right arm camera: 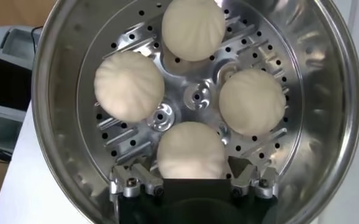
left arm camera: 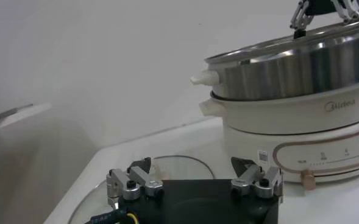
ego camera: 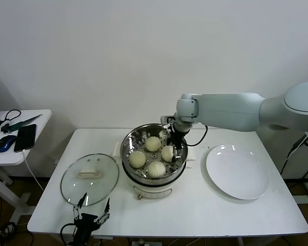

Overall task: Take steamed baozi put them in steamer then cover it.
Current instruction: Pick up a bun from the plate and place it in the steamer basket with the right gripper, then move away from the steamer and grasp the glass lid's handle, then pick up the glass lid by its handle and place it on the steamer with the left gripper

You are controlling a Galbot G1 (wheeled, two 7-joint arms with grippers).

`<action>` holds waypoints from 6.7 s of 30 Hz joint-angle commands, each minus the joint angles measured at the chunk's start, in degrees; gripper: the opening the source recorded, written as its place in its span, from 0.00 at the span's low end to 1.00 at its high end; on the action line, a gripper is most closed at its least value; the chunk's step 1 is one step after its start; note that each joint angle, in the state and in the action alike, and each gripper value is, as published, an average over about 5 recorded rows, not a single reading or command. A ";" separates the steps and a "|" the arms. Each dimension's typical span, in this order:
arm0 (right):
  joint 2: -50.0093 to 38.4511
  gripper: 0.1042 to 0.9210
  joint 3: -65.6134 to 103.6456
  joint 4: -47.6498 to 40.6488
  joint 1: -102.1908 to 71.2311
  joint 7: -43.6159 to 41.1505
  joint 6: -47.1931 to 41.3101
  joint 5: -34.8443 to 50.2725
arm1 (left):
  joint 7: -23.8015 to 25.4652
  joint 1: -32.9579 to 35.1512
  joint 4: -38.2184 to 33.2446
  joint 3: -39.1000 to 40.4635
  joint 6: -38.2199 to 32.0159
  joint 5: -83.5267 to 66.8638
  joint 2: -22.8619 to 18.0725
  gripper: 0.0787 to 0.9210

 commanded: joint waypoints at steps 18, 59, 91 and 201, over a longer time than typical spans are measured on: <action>-22.61 0.88 11.70 7.84 2.59 4.95 12.13 2.91 | -0.08 -0.53 -0.01 -0.65 0.21 0.30 -0.31 0.88; -29.01 0.88 129.58 30.54 -114.56 35.98 25.34 -9.68 | -4.40 -6.99 -4.34 -8.15 5.03 57.21 -2.74 0.88; -16.99 0.88 136.02 31.37 -125.86 37.80 19.41 -20.91 | -9.50 -22.75 17.54 0.54 10.96 85.68 1.42 0.88; -15.69 0.88 132.35 24.13 -117.20 34.43 21.36 -29.74 | 13.63 -37.89 -10.38 35.76 46.85 79.64 20.87 0.08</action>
